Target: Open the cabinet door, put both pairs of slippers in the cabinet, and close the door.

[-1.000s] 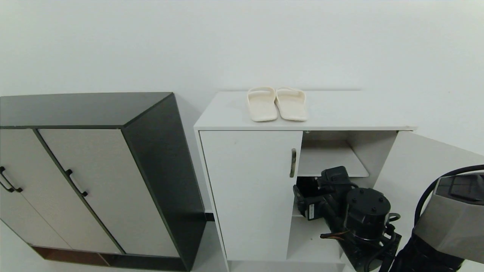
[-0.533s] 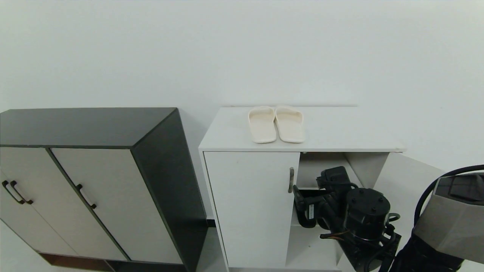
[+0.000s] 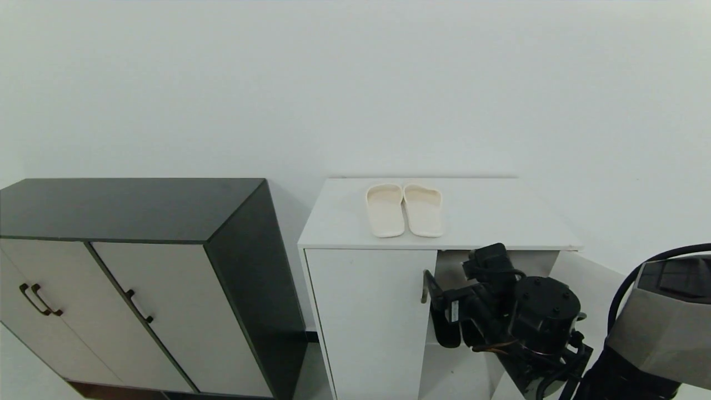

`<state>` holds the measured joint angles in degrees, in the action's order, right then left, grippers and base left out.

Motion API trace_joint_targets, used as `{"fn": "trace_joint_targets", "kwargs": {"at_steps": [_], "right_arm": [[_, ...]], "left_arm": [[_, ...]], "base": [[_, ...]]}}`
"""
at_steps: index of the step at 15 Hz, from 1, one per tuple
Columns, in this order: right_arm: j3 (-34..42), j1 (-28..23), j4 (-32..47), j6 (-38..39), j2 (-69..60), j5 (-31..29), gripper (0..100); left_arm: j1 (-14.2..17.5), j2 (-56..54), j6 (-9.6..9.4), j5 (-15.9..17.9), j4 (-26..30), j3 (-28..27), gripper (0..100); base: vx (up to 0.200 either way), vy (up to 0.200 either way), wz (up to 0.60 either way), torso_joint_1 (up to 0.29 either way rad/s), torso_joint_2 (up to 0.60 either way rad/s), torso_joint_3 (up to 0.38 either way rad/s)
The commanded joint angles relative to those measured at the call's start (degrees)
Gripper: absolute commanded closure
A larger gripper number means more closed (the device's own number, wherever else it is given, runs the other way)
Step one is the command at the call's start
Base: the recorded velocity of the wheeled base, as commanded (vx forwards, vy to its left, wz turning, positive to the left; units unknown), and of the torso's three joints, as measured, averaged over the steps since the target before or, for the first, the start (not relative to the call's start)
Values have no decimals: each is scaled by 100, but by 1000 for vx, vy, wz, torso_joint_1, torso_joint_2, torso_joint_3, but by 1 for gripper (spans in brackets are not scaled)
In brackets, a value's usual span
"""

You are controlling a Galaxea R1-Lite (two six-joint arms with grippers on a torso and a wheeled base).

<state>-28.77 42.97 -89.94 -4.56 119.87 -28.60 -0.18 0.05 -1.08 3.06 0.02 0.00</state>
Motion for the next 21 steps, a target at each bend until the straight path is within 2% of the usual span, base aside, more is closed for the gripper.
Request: {"fn": "trace_joint_targets", "kwargs": {"at_steps": [1,2,4,9,10,12,13,15,21], "right_arm": [[56,9,-6,-133,54,65,0],[-129,9,-6,-177,36,65,0],[-630,27,943,-98,-315,56,0],[-2853,326,5180,1133,-1229,-304,0],[-3390,352,5865,1405,-1229,-489,0],[-4005,361,6762,1862,-1176,-638,0],[-4128,352,7008,2038,-1133,-691,0],[-4119,361,6990,2064,-974,-708,0],[-4251,352,6437,1836,-421,-700,0]], "left_arm": [[1,4,-6,2,6,0,100],[1,4,3,2,6,0,100],[1,4,-32,2,-2,0,100],[1,4,-23,2,6,0,100],[1,4,-23,2,6,0,100],[1,4,-23,2,6,0,100],[1,4,-23,2,6,0,100],[1,4,-32,2,6,0,100],[1,4,-23,2,6,0,100]], "base": [[0,0,0,61,-110,-66],[0,0,0,22,-51,-36],[0,0,0,0,0,0],[0,0,0,0,0,0],[0,0,0,0,0,0],[0,0,0,0,0,0],[0,0,0,0,0,0],[0,0,0,0,0,0],[200,0,0,2,-2,4]]}}
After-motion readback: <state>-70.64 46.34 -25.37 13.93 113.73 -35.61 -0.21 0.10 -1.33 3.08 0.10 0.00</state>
